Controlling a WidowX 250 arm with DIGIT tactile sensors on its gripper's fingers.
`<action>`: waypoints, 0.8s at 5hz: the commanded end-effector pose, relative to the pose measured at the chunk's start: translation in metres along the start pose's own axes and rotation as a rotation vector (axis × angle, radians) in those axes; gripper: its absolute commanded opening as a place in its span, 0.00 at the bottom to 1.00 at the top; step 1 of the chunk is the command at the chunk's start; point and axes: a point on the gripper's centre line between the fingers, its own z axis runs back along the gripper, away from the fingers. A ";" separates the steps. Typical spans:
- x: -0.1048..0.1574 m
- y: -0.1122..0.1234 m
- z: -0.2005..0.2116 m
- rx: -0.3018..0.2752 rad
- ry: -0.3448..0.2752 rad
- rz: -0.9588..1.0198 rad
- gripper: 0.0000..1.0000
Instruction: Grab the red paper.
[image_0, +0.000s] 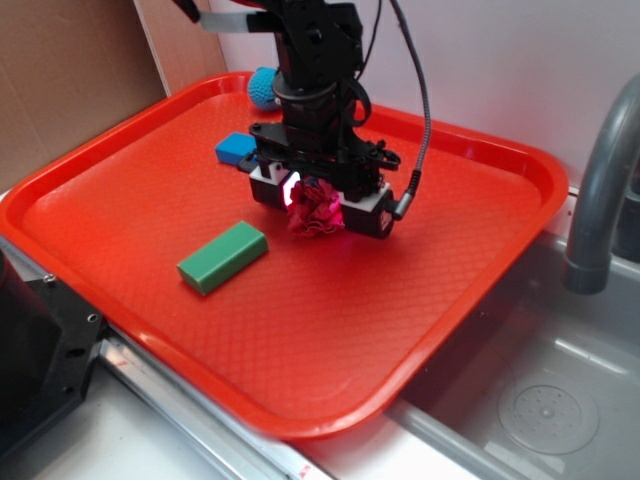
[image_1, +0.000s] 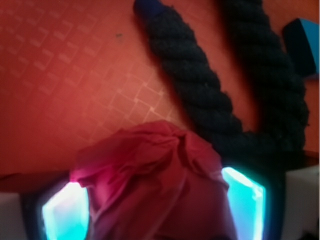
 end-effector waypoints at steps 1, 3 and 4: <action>-0.002 0.024 0.040 -0.004 0.000 -0.077 0.00; -0.023 0.104 0.131 -0.185 -0.066 -0.223 0.00; -0.029 0.138 0.182 -0.119 -0.084 -0.154 0.00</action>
